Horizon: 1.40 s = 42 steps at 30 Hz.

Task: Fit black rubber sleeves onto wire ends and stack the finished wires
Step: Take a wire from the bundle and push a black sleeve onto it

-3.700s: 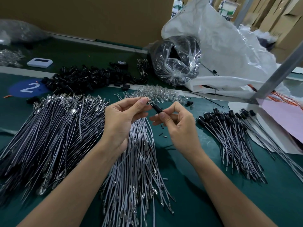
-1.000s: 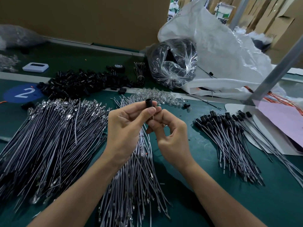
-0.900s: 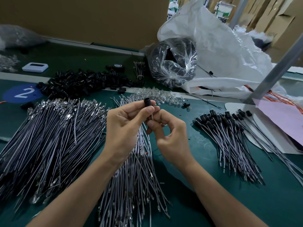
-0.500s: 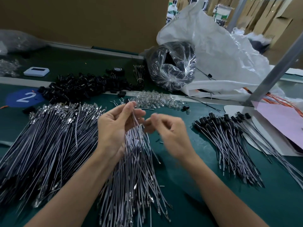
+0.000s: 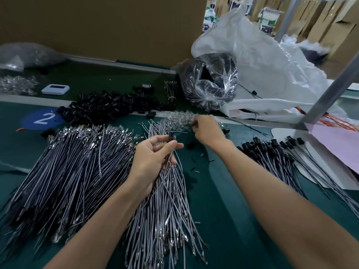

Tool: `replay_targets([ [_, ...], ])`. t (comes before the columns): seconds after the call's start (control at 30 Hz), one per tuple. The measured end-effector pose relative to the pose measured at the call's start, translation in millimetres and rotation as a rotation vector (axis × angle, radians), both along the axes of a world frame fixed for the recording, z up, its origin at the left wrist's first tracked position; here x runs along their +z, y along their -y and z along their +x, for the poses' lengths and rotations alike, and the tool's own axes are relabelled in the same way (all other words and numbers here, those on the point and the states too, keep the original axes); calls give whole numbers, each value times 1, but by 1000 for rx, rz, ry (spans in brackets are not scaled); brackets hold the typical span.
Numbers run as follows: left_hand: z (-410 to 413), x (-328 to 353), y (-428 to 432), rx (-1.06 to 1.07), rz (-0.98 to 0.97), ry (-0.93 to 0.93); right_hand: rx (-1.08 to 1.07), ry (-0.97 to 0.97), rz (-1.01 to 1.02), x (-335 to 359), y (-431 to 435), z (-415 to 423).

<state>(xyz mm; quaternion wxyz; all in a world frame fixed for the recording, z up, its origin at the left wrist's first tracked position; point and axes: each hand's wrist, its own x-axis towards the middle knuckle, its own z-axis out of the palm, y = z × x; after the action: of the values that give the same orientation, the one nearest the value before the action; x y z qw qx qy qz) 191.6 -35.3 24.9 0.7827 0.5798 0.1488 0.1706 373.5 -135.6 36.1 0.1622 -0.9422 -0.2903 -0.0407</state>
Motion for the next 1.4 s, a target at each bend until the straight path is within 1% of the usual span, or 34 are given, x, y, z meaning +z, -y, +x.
replay_targets([
  [0.1, 1, 0, 3, -18, 36, 8, 38, -31, -13, 10, 1, -1],
  [0.23, 1, -1, 5, -27, 116, 4, 103, -30, -103, 15, 1, -5],
  [0.3, 1, -1, 5, -24, 122, 11, 117, -27, -88, 18, 3, -8],
  [0.33, 1, -1, 6, -21, 121, 17, 121, -31, -16, 21, 5, -11],
  [0.37, 1, -1, 6, -16, 124, 24, 124, -46, 100, 24, 8, -17],
  [0.4, 1, -1, 7, -11, 130, 27, 128, -92, 260, 25, 13, -25],
  [0.47, 1, -2, 9, 3, 132, 36, 170, -298, 643, 26, 27, -47],
  [0.5, 1, -2, 9, 5, 132, 45, 211, -394, 790, 25, 34, -58],
  [0.53, 1, -2, 10, 2, 137, 55, 255, -446, 878, 23, 40, -69],
  [0.57, 1, -2, 10, -4, 152, 65, 290, -455, 912, 21, 45, -77],
  [0.7, 0, -1, 10, -40, 199, 81, 313, -409, 890, 21, 50, -87],
  [0.93, 0, -2, 10, -20, 296, 73, 329, -350, 808, 21, 54, -88],
  [1.07, 0, -3, 9, -23, 303, 86, 356, -383, 766, 23, 57, -87],
  [1.2, -1, -4, 9, -55, 240, 126, 347, -365, 767, 21, 57, -87],
  [1.3, 0, -3, 9, -72, 202, 147, 342, -408, 786, 21, 59, -87],
  [1.4, 1, -4, 8, -75, 259, 141, 348, -469, 796, 20, 62, -85],
])
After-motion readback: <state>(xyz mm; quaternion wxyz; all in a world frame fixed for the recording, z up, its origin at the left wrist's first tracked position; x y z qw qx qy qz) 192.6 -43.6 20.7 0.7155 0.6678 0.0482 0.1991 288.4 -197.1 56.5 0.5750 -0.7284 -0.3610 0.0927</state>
